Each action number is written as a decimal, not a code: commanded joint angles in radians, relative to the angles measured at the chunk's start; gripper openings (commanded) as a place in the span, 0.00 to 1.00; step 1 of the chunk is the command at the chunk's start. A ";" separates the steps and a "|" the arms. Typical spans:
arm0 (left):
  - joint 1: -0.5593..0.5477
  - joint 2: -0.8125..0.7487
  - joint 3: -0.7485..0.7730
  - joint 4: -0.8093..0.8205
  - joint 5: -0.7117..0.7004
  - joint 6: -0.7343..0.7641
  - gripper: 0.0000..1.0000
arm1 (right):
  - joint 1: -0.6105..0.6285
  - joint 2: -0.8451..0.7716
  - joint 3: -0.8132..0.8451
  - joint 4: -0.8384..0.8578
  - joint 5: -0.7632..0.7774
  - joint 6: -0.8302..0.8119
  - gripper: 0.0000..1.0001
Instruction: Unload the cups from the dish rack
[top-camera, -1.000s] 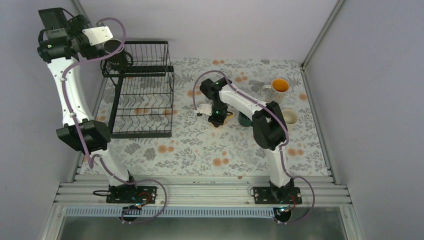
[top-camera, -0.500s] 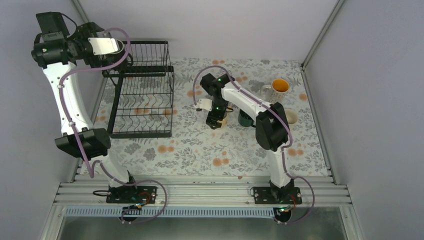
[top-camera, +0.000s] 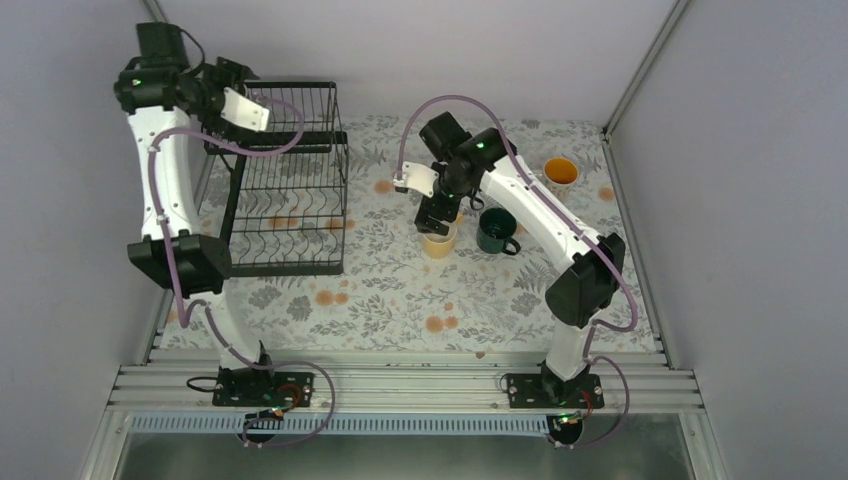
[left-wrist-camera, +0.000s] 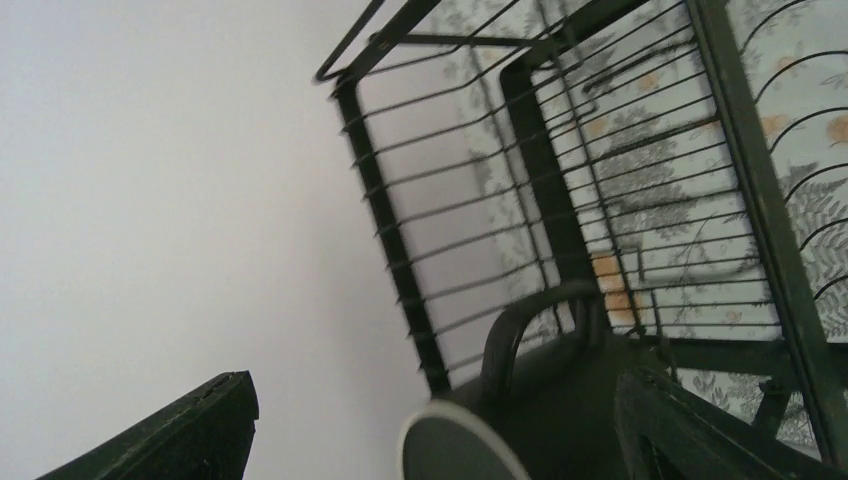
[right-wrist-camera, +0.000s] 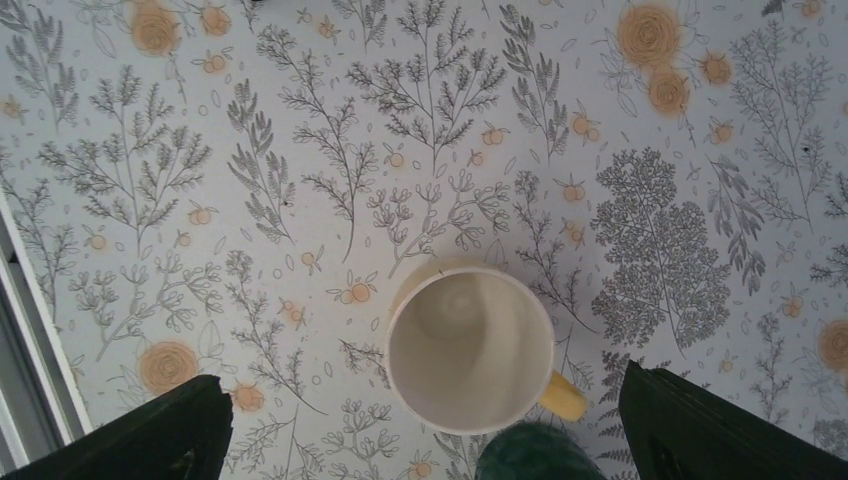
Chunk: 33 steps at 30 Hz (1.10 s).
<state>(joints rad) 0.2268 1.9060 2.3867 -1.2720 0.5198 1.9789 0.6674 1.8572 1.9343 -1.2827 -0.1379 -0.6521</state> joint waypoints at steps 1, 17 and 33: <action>-0.065 0.052 0.012 -0.068 -0.107 0.104 0.89 | 0.003 -0.035 -0.028 -0.001 -0.060 0.019 1.00; -0.130 0.243 0.082 -0.018 -0.372 0.084 0.68 | -0.071 -0.100 -0.172 0.061 -0.138 -0.012 1.00; -0.189 0.286 0.135 -0.072 -0.557 0.073 0.02 | -0.105 -0.128 -0.206 0.078 -0.166 -0.001 1.00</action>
<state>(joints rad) 0.0391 2.1799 2.5336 -1.3197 -0.0227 2.0495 0.5652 1.7653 1.7210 -1.2179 -0.2707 -0.6540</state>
